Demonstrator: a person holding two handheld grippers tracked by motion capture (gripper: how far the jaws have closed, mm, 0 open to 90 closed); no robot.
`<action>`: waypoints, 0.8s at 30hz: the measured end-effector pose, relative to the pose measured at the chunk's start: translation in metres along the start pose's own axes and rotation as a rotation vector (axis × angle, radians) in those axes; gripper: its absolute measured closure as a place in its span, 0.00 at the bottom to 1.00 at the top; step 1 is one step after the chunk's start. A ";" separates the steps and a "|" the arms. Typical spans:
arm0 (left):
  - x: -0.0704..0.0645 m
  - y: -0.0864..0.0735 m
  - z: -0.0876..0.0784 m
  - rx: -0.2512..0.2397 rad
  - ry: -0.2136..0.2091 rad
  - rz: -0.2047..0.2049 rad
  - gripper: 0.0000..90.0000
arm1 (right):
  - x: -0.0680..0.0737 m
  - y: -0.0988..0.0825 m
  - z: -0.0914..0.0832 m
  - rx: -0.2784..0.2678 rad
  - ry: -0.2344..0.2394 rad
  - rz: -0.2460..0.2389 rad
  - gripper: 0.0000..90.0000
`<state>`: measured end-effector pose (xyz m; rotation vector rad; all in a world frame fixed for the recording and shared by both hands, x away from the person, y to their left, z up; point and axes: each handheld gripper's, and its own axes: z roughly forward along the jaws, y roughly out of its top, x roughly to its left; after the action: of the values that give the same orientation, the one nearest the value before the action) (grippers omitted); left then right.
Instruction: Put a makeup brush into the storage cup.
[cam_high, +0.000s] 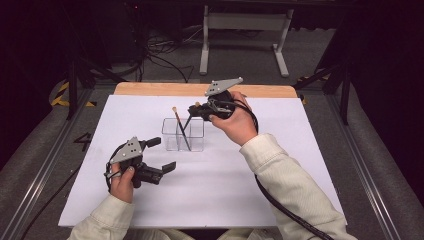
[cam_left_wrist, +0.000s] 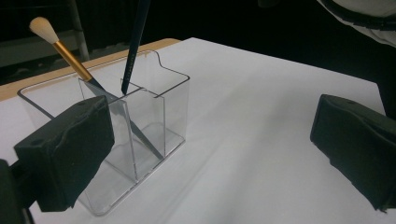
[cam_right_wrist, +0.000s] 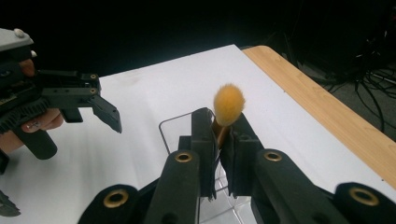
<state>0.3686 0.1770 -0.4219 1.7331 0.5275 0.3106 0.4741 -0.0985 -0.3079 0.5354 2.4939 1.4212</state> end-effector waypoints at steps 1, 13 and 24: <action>0.000 0.000 0.000 0.000 0.000 0.000 0.00 | -0.001 -0.001 0.002 0.004 0.001 0.005 0.93; 0.000 0.000 0.000 -0.001 0.006 0.000 0.00 | -0.003 -0.008 0.014 0.031 0.009 0.020 0.93; 0.001 0.000 0.000 0.002 0.004 0.001 0.00 | -0.002 -0.014 0.025 0.060 0.036 0.029 0.93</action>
<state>0.3690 0.1775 -0.4219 1.7351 0.5307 0.3143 0.4822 -0.0870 -0.3327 0.5644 2.5745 1.3811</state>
